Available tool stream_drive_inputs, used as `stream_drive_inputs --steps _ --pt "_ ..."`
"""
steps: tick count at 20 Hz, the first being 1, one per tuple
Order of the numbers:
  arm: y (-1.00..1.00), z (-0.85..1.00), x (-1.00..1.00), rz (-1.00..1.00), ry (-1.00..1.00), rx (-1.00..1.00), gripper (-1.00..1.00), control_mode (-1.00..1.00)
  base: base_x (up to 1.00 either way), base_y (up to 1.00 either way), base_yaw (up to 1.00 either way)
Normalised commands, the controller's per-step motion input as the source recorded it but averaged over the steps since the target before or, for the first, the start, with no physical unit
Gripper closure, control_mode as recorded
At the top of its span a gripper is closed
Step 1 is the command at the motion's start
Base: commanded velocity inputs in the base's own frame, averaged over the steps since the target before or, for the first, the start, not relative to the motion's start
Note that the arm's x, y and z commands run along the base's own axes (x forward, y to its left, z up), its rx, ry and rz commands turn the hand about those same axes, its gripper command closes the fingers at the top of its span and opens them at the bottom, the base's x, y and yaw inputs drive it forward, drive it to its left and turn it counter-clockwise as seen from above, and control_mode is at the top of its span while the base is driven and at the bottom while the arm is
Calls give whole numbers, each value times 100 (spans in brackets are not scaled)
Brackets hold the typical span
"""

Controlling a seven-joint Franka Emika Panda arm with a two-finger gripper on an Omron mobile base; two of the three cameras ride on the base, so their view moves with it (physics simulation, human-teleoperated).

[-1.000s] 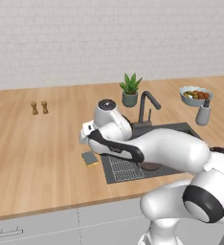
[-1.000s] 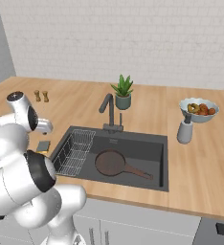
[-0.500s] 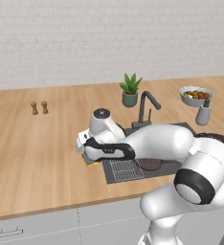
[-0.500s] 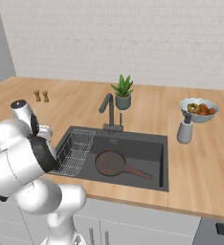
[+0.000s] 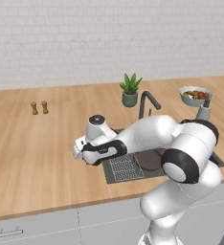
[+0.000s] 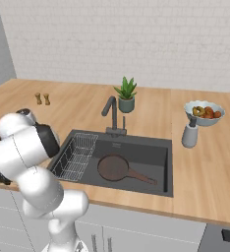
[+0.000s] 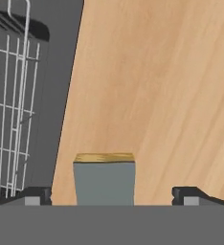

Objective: Pick the pan and sponge and place them into the sink. Then turn on the water.

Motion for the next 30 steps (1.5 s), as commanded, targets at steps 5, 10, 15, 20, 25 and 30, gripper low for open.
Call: stream_drive_inputs --steps 5,10,15,20,25,30 --pt "0 -21 36 7 0 0 -100 -100 0 0 0" --pt "16 -27 25 4 0 -4 -100 -100 0 0 0" --pt "12 -40 9 0 0 -5 -100 -100 0 0 0" --pt "0 -32 4 0 0 -1 -100 -100 0 0 0" --pt "0 -34 4 0 0 0 -100 -100 0 0 0" --pt "0 -52 0 0 3 0 -100 -100 0 0 0"
